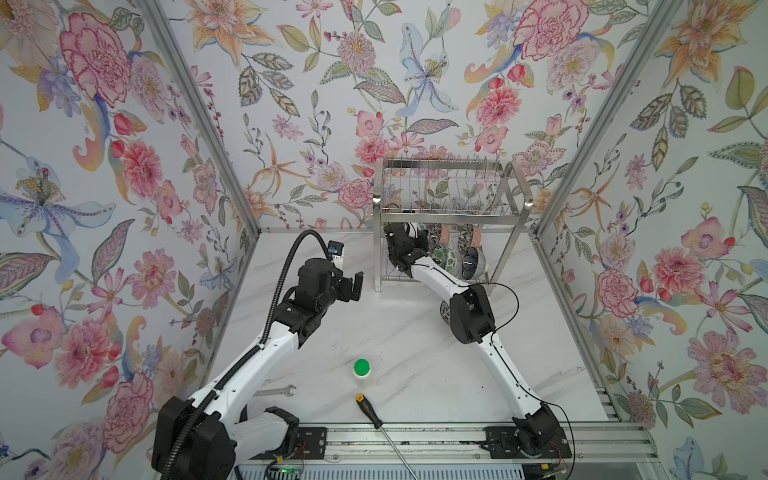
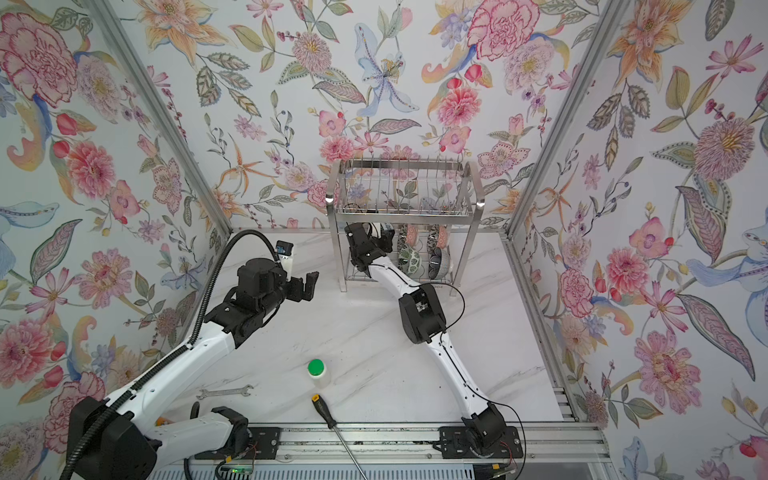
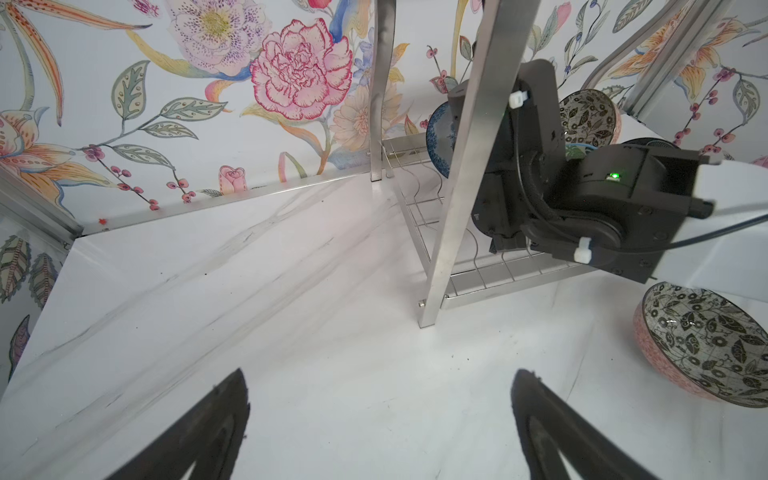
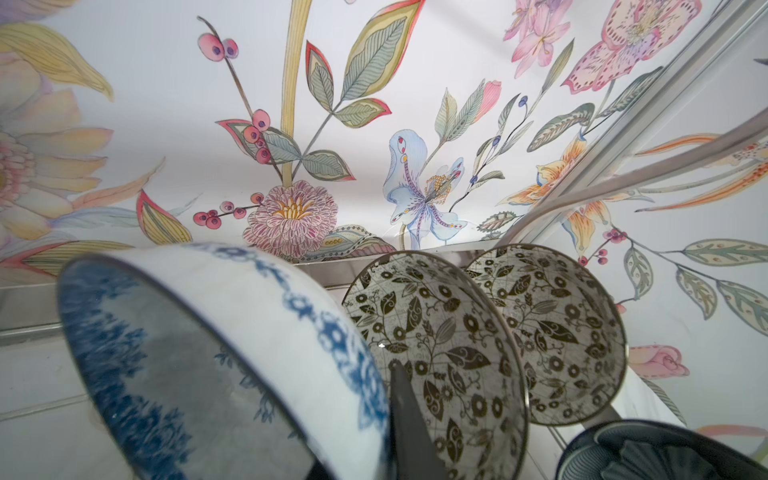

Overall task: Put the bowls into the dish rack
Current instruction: 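Lower the blue floral bowl upright into a rack slot with right gripper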

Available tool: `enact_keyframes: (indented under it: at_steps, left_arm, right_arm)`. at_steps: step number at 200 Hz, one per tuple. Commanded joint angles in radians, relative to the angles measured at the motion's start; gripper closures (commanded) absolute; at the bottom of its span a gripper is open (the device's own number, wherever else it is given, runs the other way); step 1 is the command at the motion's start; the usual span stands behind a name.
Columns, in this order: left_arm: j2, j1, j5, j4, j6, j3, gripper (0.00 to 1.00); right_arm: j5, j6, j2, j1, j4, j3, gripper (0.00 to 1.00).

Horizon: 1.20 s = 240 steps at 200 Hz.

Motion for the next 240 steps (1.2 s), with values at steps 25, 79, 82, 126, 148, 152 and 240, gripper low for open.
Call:
enact_keyframes:
  at_steps: [25,79,82,126,148,152,240]
  left_arm:
    - [-0.024,0.013,0.003,0.018,-0.014,-0.023,0.01]
    - [-0.025,0.016,0.001,0.012,-0.014,-0.02,0.01]
    - [-0.025,0.015,0.002,0.011,-0.013,-0.02,0.01]
    - [-0.021,0.016,0.006,0.013,-0.013,-0.013,0.01]
    - [-0.021,0.016,0.006,0.013,-0.012,-0.013,0.01]
    - [-0.021,0.016,0.006,0.013,-0.013,-0.013,0.01]
    - [-0.027,0.017,0.001,0.012,-0.013,-0.023,0.01]
  right_arm:
    - [0.0,-0.05,0.02,0.006,0.097,0.035,1.0]
    - [-0.03,-0.149,0.055,0.01,0.176,0.036,1.0]
    - [-0.027,-0.159,0.058,0.012,0.184,0.036,1.0]
    - [0.014,-0.314,0.082,0.013,0.29,0.034,1.0]
    - [0.007,-0.348,0.084,0.013,0.312,0.033,1.0]
    - [0.002,-0.349,0.084,0.013,0.311,0.033,1.0]
    - [-0.163,-0.271,0.027,0.022,0.247,-0.014,0.87]
